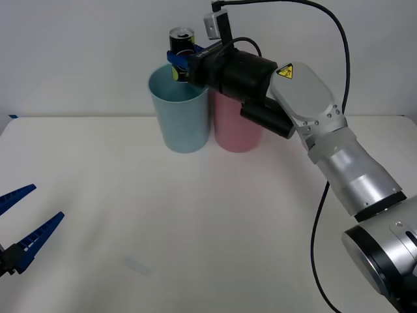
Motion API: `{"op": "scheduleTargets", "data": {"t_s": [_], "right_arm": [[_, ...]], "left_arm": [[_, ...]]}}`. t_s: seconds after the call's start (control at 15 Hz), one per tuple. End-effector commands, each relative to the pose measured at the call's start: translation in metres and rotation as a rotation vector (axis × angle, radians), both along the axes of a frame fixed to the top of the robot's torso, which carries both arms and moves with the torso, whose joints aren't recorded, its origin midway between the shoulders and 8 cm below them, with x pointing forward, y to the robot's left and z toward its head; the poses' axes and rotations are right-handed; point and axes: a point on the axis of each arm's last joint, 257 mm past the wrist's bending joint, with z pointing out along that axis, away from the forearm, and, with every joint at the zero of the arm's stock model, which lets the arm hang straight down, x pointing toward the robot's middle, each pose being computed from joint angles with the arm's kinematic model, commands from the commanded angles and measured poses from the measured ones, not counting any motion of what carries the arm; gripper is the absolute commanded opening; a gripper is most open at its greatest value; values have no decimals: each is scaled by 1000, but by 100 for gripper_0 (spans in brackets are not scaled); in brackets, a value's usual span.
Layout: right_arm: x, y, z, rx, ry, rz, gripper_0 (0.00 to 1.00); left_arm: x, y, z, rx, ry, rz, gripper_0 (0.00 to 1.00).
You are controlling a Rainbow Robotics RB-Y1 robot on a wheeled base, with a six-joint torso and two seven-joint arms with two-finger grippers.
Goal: Grasp the object on the table and drop it into the matching bin: aluminum can to the light blue bin, PET bottle to the pink bin.
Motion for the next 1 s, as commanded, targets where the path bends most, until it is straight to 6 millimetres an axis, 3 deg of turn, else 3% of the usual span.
{"op": "scheduleTargets", "data": {"t_s": [0.07, 0.4, 0.73, 0.8, 0.87, 1.0], "right_arm": [[13, 11, 1, 18, 11, -45, 0], [34, 13, 2, 41, 15, -137, 0], [35, 12, 1, 48, 16, -145, 1], [34, 14, 3, 55, 19, -142, 16], [35, 13, 3, 67, 28, -141, 95], [34, 14, 4, 66, 24, -139, 100]], "left_arm": [[0, 0, 0, 0, 0, 0, 100], [0, 0, 0, 0, 0, 0, 100], [0, 0, 0, 0, 0, 0, 100], [0, 0, 0, 0, 0, 0, 100], [0, 0, 0, 0, 0, 0, 100], [0, 0, 0, 0, 0, 0, 100]]}}
